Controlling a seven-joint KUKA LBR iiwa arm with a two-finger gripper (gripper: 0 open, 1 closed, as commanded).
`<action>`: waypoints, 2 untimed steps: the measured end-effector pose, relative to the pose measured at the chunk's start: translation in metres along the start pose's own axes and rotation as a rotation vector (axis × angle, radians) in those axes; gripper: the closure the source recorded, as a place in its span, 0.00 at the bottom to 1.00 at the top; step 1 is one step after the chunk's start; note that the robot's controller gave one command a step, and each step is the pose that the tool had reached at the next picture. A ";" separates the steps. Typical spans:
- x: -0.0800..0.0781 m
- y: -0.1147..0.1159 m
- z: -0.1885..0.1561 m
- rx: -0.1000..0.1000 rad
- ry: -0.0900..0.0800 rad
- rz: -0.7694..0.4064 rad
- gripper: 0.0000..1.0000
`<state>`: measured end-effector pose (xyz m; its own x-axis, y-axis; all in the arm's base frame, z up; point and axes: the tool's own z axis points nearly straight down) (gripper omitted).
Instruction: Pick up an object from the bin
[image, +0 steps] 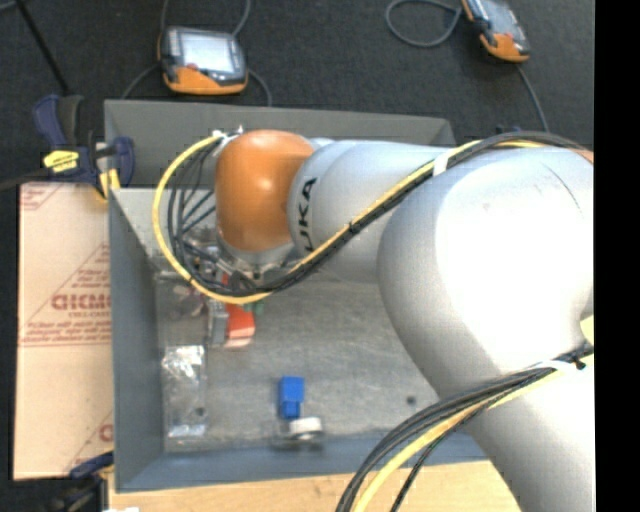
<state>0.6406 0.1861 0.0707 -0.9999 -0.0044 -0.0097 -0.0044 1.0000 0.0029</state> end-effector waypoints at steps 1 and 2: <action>0.002 0.002 -0.002 0.000 0.003 0.000 1.00; -0.012 0.030 -0.191 0.000 -0.004 -0.034 1.00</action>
Offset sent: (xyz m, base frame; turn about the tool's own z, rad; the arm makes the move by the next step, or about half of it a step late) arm 0.0000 0.0000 0.0000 0.0000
